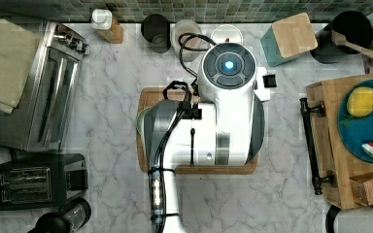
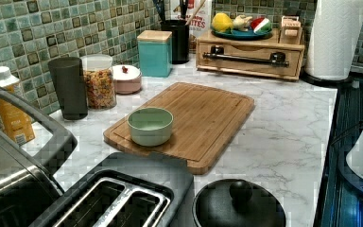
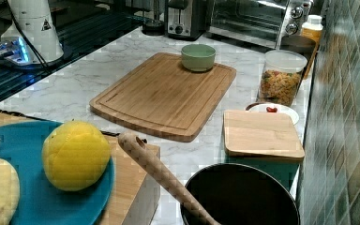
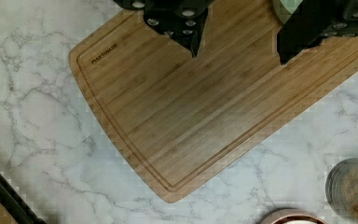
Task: Open the drawer.
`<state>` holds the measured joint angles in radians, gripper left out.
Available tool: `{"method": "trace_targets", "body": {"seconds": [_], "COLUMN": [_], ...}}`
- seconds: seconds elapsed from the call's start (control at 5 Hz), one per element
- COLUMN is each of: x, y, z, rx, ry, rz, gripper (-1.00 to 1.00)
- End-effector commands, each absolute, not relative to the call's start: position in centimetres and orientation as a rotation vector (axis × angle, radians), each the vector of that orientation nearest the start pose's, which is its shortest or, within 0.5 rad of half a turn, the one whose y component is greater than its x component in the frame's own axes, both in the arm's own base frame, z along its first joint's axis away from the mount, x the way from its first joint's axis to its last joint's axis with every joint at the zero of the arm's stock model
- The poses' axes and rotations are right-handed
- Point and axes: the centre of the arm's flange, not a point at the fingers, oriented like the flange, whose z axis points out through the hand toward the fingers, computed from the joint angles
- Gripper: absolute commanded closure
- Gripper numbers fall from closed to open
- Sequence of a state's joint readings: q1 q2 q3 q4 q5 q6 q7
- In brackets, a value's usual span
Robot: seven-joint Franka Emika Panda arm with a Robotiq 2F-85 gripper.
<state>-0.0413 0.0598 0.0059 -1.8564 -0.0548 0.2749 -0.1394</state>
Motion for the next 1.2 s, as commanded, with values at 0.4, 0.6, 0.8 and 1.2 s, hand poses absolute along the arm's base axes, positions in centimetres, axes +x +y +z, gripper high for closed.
{"method": "trace_targets", "body": {"seconds": [0.4, 0.6, 0.8, 1.2], "x": [56.2, 54.7, 53.3, 50.3], "y": [-4.3, -7.6, -11.8, -18.9], "z": [47.3, 46.8, 46.0, 42.3], "rx": [-3.097, -3.179, -3.205, -3.199], "ry": [0.853, 0.530, 0.275, -0.028], "rz": [0.103, 0.072, 0.079, -0.006], "gripper": [-1.00, -1.00, -1.00, -1.00]}}
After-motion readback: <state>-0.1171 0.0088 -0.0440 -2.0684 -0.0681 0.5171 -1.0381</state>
